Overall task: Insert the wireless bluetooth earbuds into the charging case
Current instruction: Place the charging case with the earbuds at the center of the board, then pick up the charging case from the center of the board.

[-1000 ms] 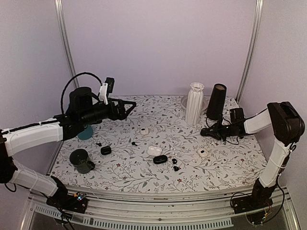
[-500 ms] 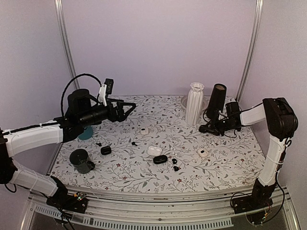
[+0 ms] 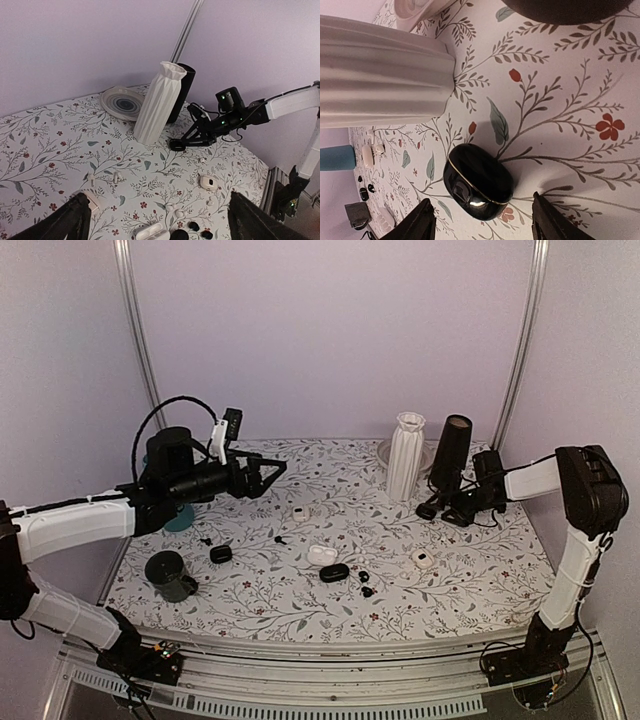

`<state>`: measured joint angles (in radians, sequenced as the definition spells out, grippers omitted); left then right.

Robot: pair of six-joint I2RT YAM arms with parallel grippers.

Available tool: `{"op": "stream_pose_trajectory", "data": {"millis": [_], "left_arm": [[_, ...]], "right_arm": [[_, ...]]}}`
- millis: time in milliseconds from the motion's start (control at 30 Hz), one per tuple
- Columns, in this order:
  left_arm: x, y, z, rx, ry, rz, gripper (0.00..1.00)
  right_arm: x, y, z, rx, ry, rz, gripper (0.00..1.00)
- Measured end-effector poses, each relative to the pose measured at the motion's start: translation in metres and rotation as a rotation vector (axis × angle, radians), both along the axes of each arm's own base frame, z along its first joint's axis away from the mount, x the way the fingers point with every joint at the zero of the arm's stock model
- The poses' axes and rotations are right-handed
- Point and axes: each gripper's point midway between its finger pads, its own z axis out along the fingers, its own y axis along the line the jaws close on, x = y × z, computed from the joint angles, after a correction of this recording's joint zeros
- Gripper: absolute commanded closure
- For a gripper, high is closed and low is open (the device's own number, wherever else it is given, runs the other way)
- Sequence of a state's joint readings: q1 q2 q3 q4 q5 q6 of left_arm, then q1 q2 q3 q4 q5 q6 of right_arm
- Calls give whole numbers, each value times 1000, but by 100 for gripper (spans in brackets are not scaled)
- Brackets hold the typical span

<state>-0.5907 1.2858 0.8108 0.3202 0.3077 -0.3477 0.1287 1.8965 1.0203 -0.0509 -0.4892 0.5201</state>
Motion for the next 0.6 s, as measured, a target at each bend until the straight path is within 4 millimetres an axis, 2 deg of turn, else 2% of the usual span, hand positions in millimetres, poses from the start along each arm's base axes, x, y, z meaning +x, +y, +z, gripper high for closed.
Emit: {"op": "stream_pose_trajectory", "data": {"millis": [367, 533, 567, 600], "left_arm": [[-1, -4, -5, -2, 17, -21, 4], [-3, -6, -2, -18, 14, -38, 4], [-3, -9, -1, -26, 11, -53, 4], [-4, -9, -1, -26, 10, -54, 4]], "right_arm": [[-12, -14, 10, -71, -17, -41, 0], [-17, -22, 22, -101, -47, -65, 1], [-20, -25, 36, -117, -83, -79, 1], [-20, -25, 37, -118, -85, -80, 1]]}}
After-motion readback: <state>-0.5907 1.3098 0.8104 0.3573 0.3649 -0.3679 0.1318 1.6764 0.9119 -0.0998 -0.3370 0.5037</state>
